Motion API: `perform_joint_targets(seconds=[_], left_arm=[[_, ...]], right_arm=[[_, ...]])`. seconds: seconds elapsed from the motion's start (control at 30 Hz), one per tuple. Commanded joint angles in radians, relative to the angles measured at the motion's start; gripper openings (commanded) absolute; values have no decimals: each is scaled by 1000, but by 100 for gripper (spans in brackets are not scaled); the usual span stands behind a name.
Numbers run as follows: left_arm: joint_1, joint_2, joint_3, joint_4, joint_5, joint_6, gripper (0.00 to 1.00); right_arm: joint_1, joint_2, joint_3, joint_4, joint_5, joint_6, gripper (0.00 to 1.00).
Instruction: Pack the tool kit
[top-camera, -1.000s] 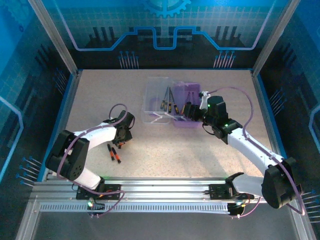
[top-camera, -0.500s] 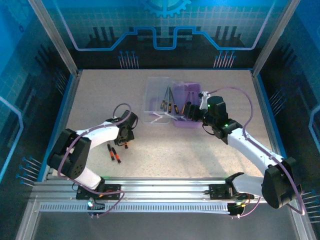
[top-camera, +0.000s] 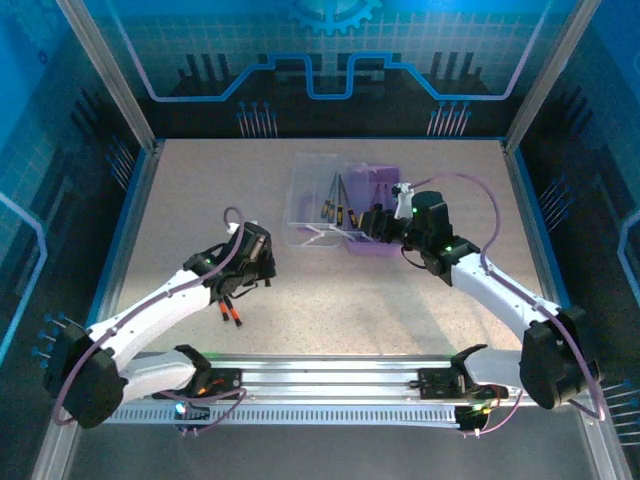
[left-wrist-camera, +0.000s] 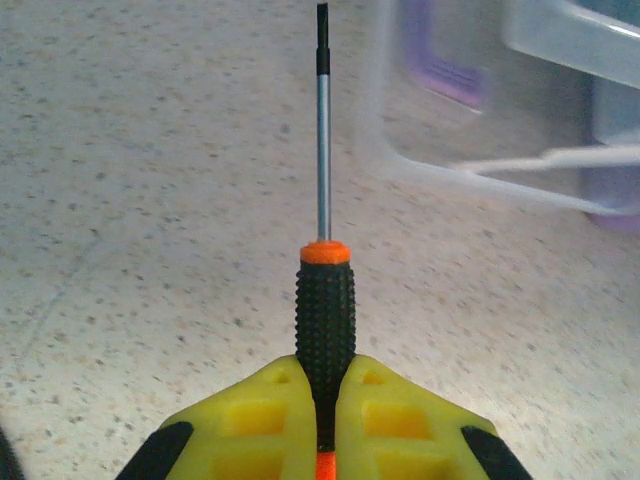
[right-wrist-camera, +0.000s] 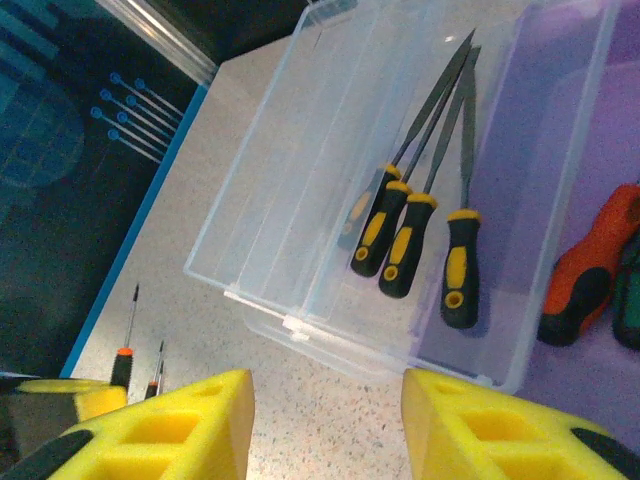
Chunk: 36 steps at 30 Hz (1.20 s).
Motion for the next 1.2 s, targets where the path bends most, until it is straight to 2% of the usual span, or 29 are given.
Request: perform_joint_targets(seconds=[0.0, 0.2, 0.4, 0.57, 0.8, 0.93, 1.17], left_arm=[[-57, -39, -1, -50, -8, -7, 0], [-76, 32, 144, -66, 0, 43, 0], [-76, 288, 432, -71, 29, 164, 0], [-65, 530, 711, -91, 37, 246, 0], [-8, 820, 1017, -160, 87, 278, 0], [10, 906, 1109, -218, 67, 276, 0], [22, 946, 1122, -226, 83, 269, 0]], right_arm=[[22, 10, 21, 19, -16, -20, 45], [22, -16, -17, 52, 34, -9, 45], [20, -30, -92, 132, 106, 15, 45], [41, -65, -262, 295, 323, 99, 46], [52, -154, -372, 369, 477, 117, 46], [54, -139, -369, 374, 478, 118, 46], [56, -111, -371, 408, 454, 121, 46]])
